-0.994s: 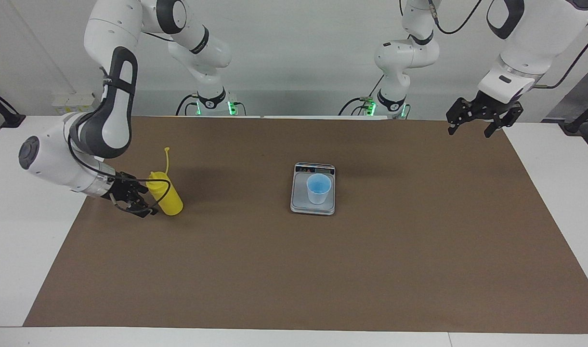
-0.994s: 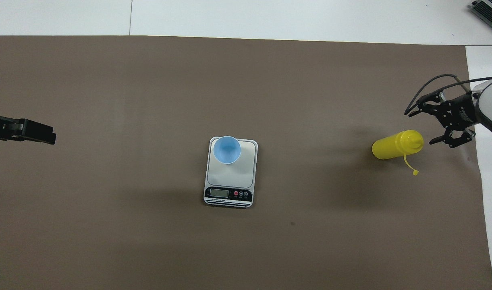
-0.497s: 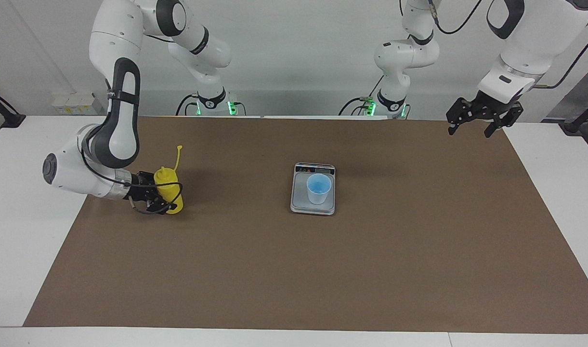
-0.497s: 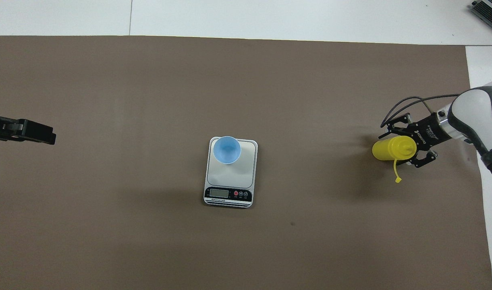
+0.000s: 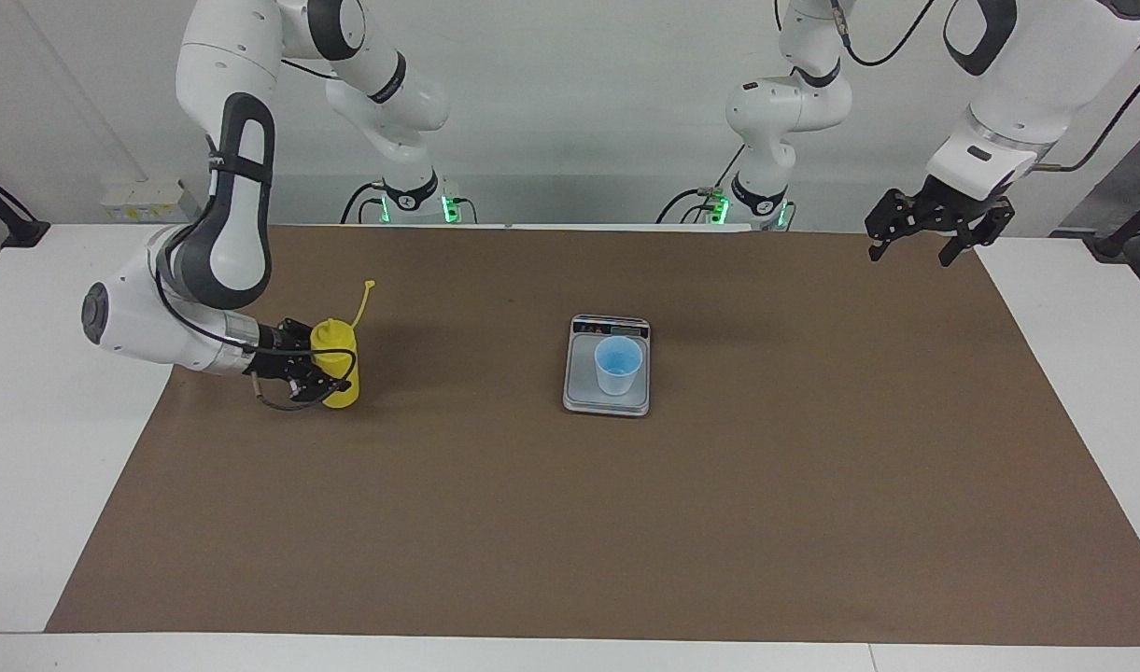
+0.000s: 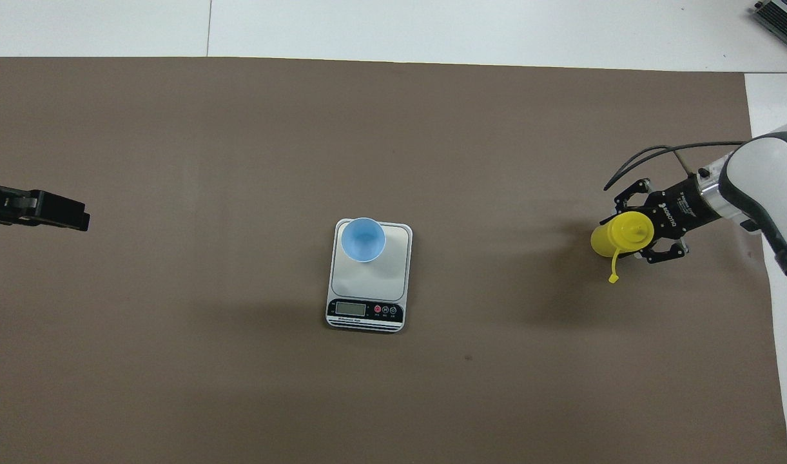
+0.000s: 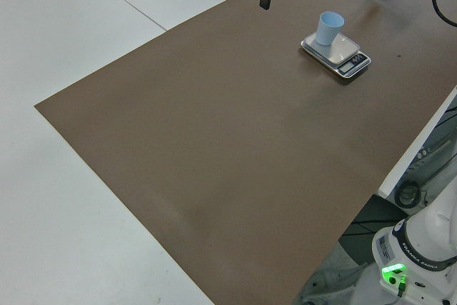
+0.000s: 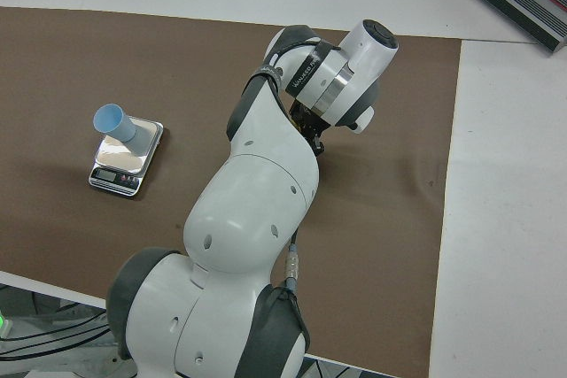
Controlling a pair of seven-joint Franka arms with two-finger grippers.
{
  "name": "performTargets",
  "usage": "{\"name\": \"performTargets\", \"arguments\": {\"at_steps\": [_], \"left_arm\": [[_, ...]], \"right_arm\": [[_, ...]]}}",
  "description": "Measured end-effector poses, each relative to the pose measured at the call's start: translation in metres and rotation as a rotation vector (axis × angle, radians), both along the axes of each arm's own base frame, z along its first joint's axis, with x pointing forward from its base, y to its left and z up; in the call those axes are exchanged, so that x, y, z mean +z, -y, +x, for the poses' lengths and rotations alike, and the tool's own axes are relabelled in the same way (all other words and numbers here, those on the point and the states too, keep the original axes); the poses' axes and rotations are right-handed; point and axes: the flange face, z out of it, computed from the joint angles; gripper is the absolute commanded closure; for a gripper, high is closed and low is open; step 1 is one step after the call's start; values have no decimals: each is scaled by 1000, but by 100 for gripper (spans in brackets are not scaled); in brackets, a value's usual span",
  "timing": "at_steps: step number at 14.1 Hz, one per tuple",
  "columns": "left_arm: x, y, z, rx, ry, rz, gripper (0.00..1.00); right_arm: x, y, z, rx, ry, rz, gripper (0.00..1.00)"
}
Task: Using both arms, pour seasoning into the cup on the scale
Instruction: 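Lift the yellow bottle with the right gripper over the blue cup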
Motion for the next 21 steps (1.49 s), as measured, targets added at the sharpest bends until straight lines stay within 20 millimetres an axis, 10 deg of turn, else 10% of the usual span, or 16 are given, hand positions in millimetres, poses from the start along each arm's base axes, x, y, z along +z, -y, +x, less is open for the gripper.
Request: {"name": "performTargets", "arguments": {"at_steps": [10,21], "left_arm": [[0,0,0,0,0,0,0],[0,0,0,0,0,0,0]], "right_arm": [[70,-239,17,-167,140,-389,100],[60,-352,18,-38,451,-810,100]]}}
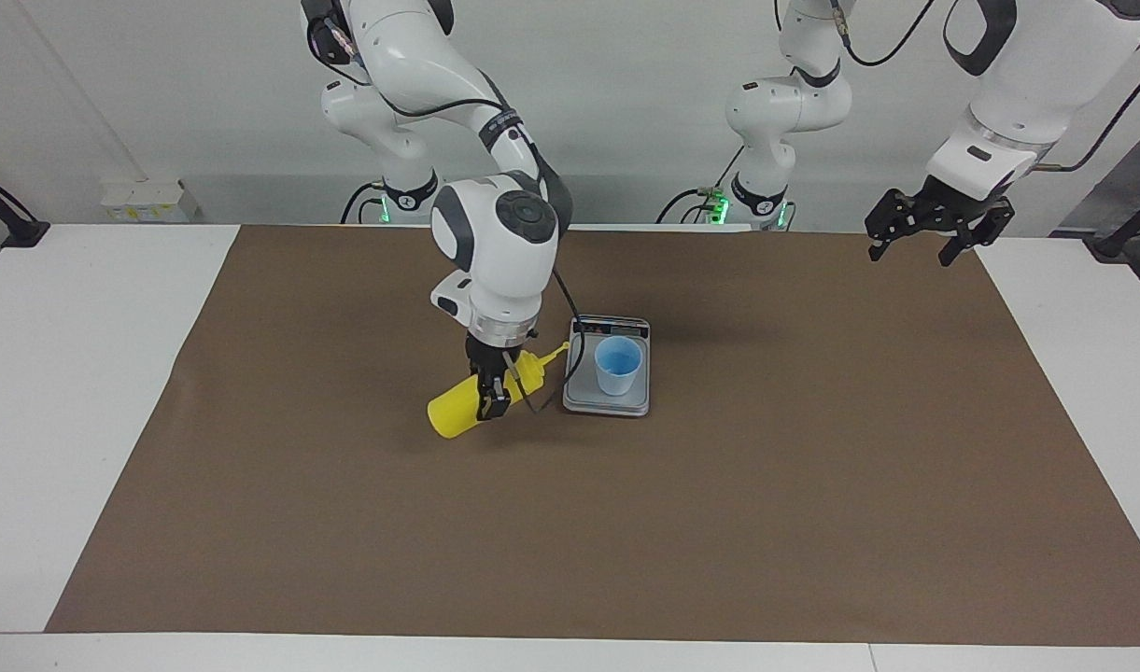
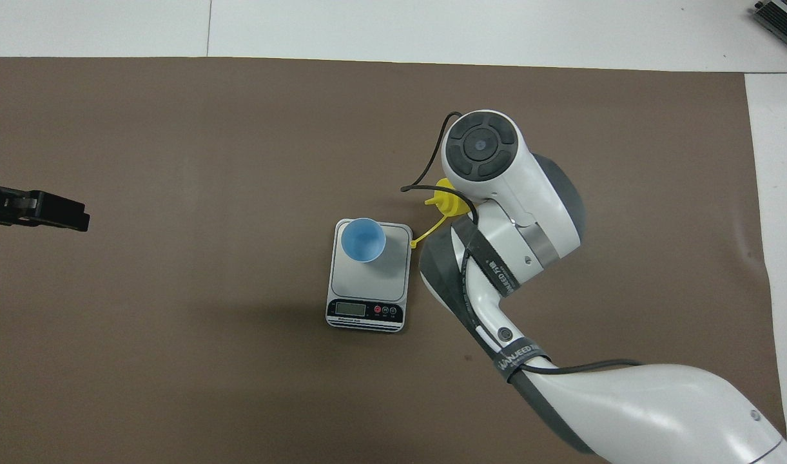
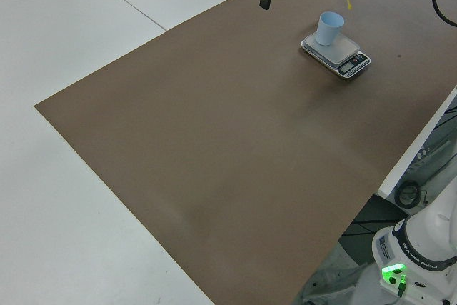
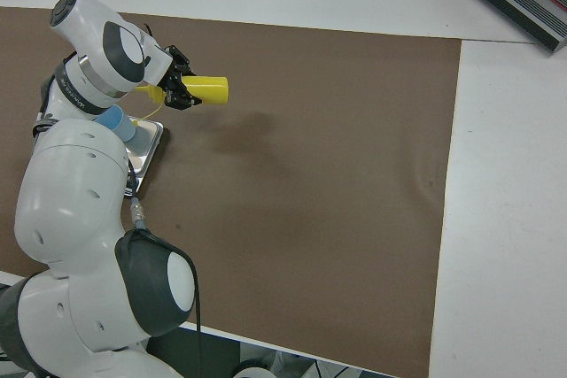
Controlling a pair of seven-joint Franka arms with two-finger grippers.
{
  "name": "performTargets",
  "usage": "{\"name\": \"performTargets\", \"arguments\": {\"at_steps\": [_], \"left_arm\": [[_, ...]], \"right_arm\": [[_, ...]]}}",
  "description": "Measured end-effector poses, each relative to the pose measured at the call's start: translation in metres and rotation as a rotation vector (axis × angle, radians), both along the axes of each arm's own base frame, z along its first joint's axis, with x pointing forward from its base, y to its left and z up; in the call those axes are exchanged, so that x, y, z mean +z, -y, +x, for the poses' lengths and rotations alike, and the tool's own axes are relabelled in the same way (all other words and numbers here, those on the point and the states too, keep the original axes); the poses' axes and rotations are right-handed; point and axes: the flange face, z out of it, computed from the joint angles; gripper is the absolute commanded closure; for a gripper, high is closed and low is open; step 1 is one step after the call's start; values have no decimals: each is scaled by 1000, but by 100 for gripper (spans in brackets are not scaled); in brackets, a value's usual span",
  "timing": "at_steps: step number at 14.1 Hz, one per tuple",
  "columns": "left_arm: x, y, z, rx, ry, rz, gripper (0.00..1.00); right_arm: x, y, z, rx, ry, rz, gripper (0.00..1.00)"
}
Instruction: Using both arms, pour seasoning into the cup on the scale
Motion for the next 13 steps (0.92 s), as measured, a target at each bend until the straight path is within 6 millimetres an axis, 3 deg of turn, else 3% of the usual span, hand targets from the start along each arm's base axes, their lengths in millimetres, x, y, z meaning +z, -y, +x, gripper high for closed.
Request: {"name": "performTargets", "arguments": {"at_steps": [7,13], "left_arm": [[0,0,0,0,0,0,0],[0,0,0,0,0,0,0]], "right_arm": [[-5,-56,-13,76,137,-163,100],[0,-83,-22,180,290,-336,100]]}}
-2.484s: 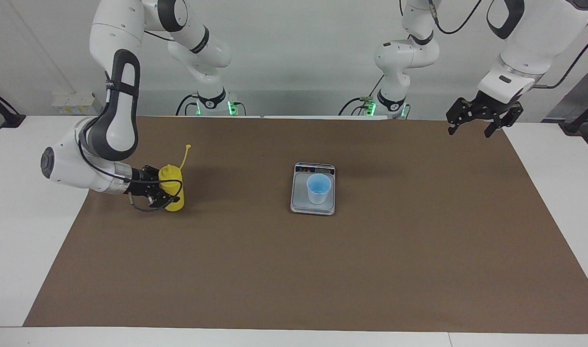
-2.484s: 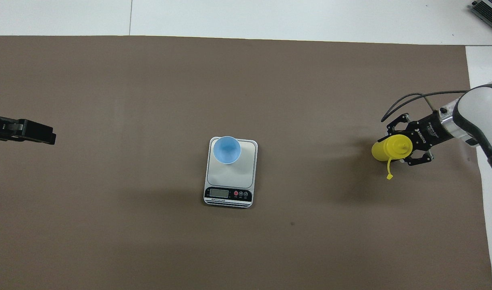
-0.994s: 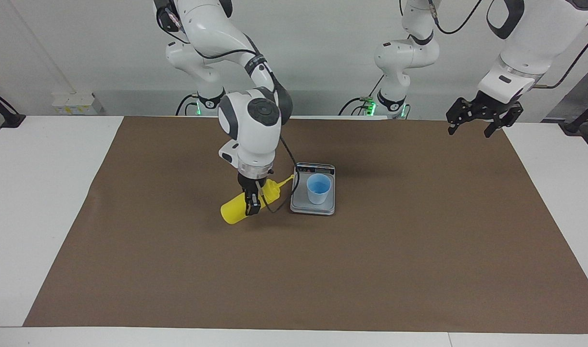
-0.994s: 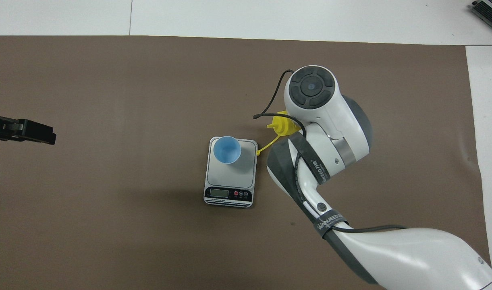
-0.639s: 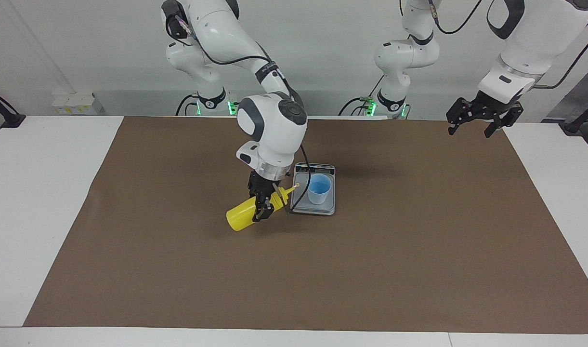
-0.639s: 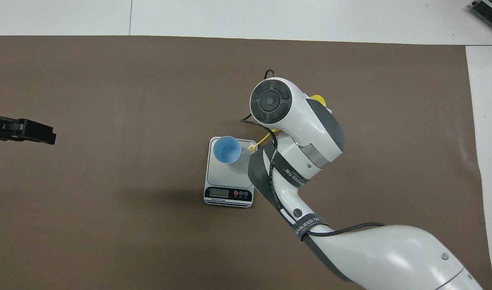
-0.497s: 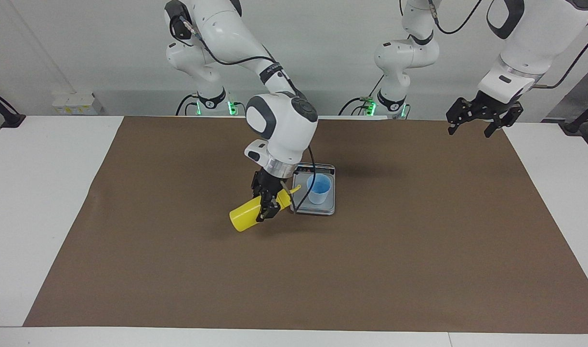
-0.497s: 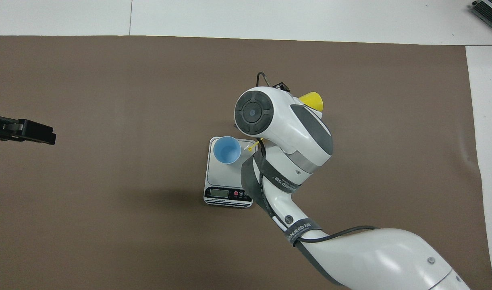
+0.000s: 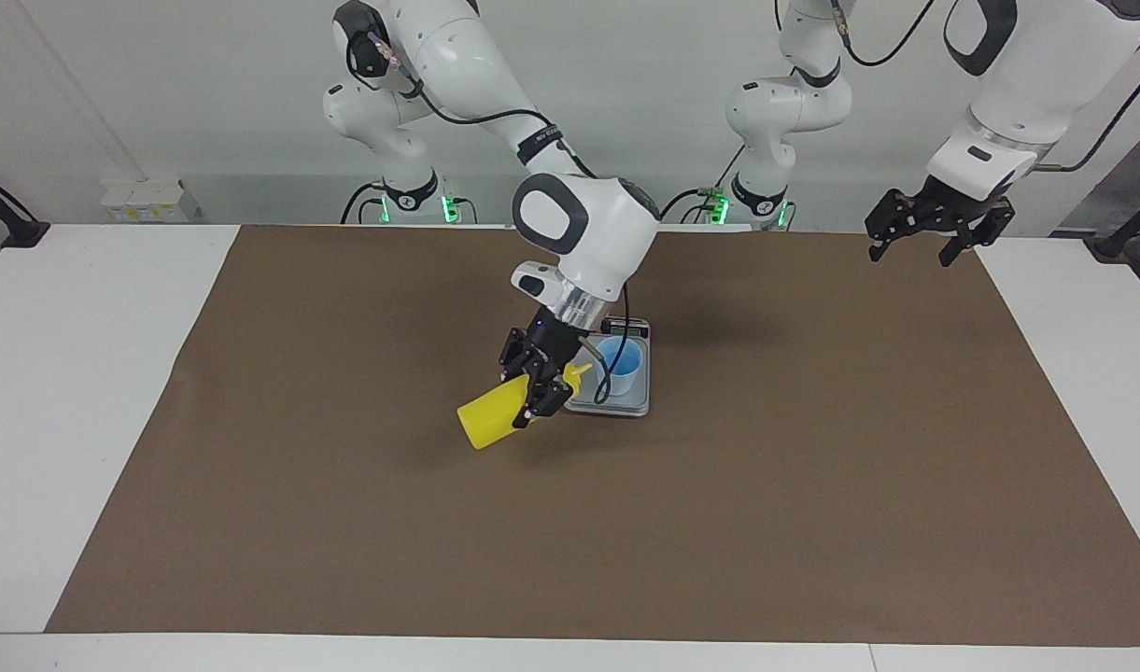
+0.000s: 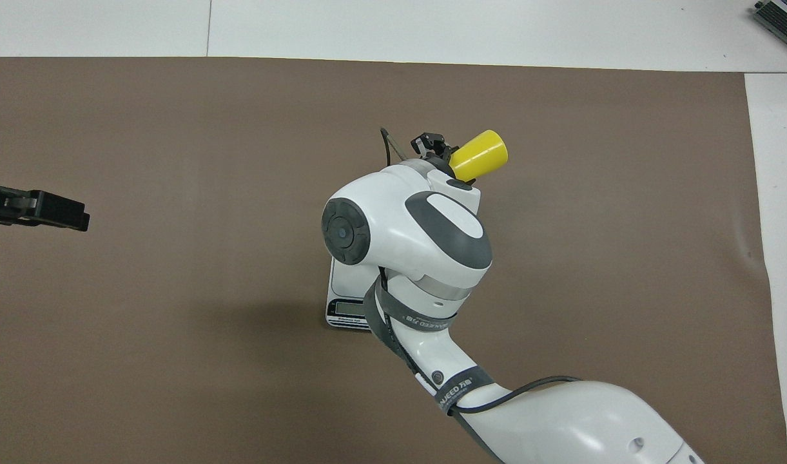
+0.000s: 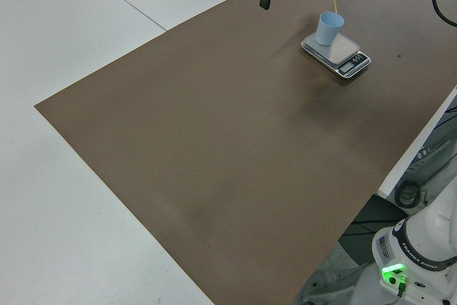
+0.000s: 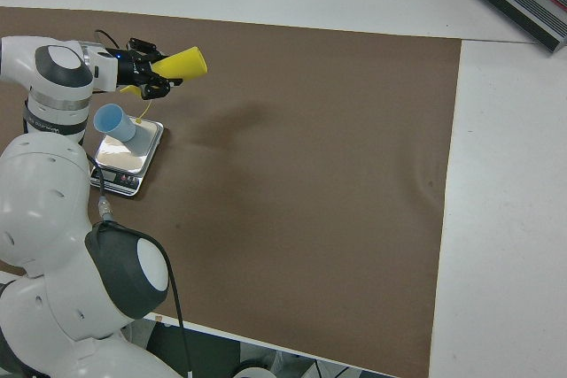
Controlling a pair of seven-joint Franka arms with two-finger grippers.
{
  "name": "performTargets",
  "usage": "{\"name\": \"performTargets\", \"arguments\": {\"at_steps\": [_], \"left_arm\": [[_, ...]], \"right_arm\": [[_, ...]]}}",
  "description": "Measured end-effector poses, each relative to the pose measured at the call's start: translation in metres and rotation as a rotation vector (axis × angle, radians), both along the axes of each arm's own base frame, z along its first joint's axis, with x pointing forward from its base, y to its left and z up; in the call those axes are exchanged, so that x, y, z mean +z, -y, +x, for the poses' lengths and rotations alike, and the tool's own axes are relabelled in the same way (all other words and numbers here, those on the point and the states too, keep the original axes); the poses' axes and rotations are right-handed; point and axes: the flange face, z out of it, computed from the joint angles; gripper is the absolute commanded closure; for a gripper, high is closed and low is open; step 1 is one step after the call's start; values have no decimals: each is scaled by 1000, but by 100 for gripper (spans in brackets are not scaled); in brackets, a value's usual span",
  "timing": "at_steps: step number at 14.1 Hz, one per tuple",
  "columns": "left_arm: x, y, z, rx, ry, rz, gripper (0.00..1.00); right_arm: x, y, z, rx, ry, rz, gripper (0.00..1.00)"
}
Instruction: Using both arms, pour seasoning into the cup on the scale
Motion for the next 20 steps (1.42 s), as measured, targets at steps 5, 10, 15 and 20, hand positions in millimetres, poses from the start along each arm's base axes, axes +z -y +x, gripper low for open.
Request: {"name": "performTargets", "arguments": {"at_steps": [5,10,15,20], "left_arm": [[0,0,0,0,0,0,0],[0,0,0,0,0,0,0],[0,0,0,0,0,0,0],[0,0,0,0,0,0,0]], "right_arm": [[1,-15,-8,67,65,-129,100],[6,-32,-16,102,141,-182,100],[-1,-62,-42,137,192,-230,100],[-14,-58,-44,168,225,-298,100]]}}
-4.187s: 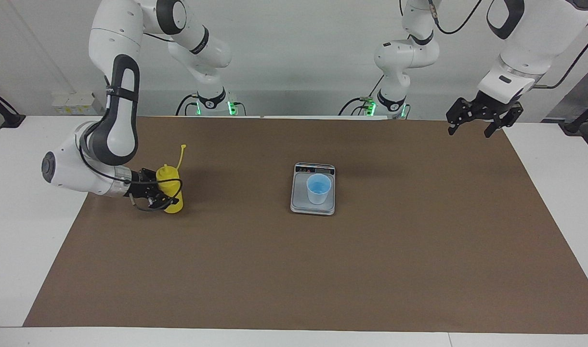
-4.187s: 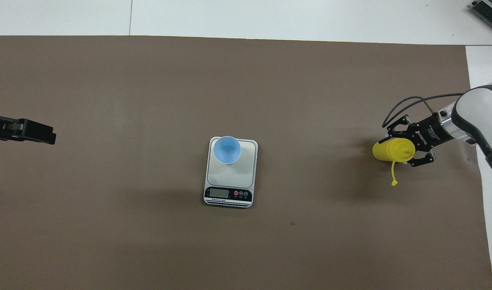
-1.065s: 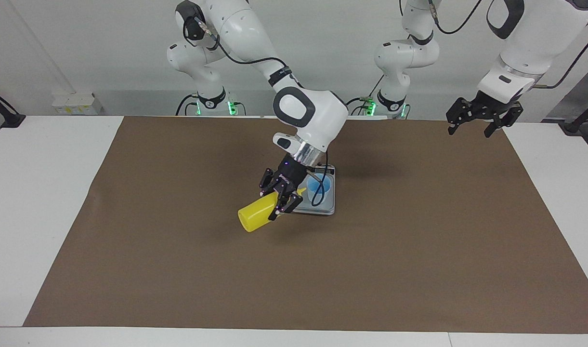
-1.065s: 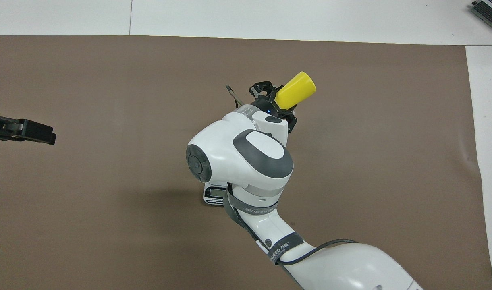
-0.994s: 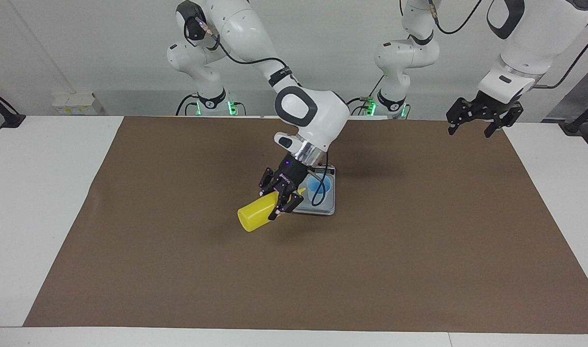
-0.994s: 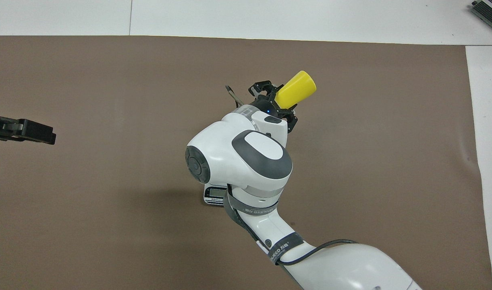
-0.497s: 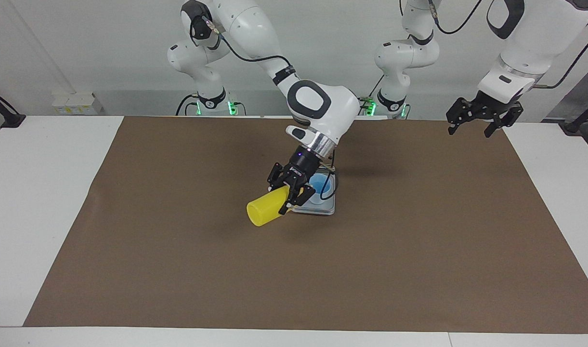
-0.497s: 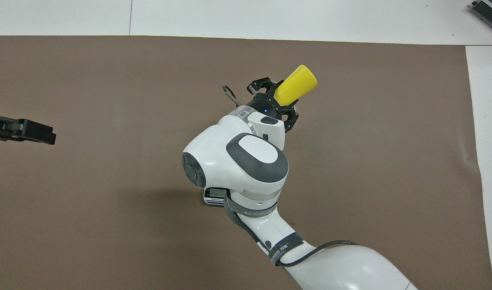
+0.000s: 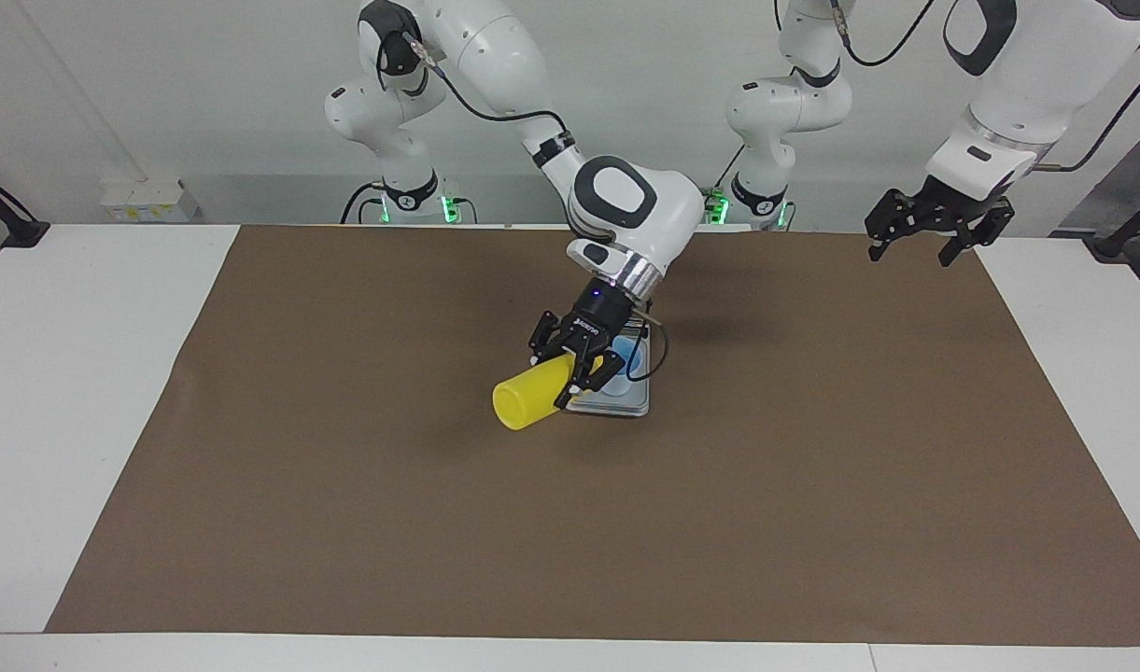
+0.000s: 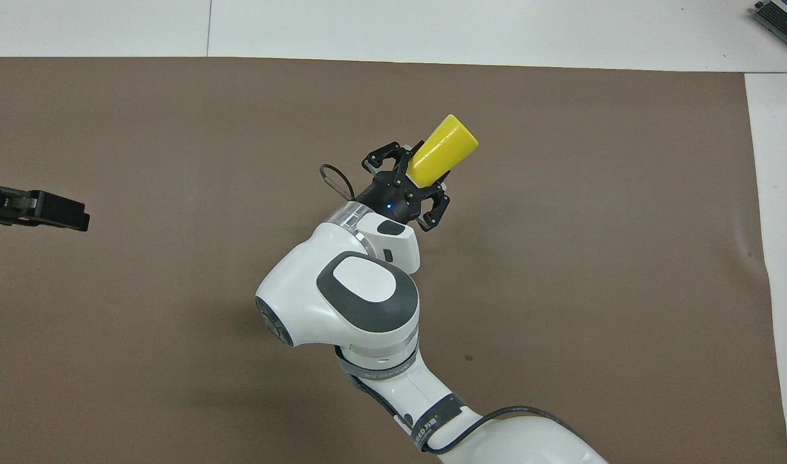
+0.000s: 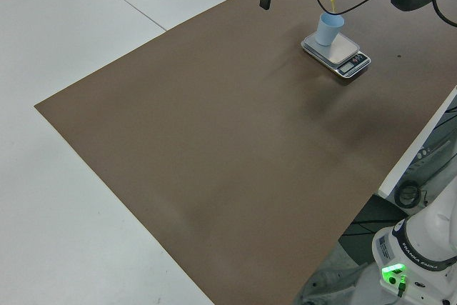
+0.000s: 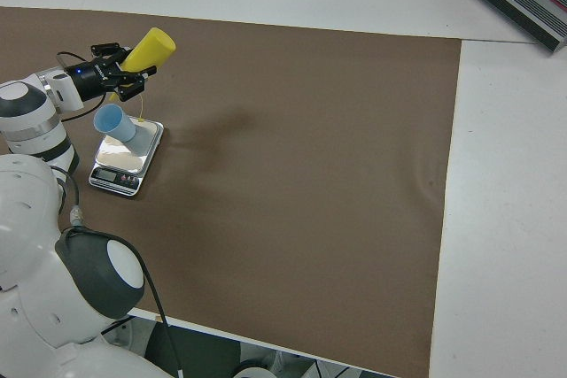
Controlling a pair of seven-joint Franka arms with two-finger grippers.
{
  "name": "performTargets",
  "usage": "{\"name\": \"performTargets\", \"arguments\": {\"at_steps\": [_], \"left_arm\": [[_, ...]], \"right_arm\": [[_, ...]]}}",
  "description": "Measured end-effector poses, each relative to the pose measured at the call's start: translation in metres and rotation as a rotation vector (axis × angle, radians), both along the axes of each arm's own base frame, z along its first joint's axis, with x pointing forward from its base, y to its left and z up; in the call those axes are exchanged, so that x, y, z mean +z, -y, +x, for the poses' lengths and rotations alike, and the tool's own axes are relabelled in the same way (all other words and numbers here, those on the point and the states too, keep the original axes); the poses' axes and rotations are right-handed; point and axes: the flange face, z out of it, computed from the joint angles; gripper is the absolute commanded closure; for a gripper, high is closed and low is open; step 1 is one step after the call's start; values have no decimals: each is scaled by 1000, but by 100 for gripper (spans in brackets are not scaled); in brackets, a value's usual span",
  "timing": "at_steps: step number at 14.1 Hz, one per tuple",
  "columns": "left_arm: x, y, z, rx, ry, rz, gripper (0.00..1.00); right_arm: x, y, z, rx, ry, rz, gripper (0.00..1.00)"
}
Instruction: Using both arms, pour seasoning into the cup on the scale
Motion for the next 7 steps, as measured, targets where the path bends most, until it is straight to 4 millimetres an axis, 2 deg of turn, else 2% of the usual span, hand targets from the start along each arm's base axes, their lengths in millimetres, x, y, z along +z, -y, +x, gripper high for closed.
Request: {"name": "performTargets", "arguments": {"at_steps": [3,7], "left_arm": [[0,0,0,0,1,0,0],[-3,-5,0,2,-4,31,0]], "right_arm": [[-8,2,-3,-7,11,4,100],[-7,2,-3,-9,20,15,100]]}}
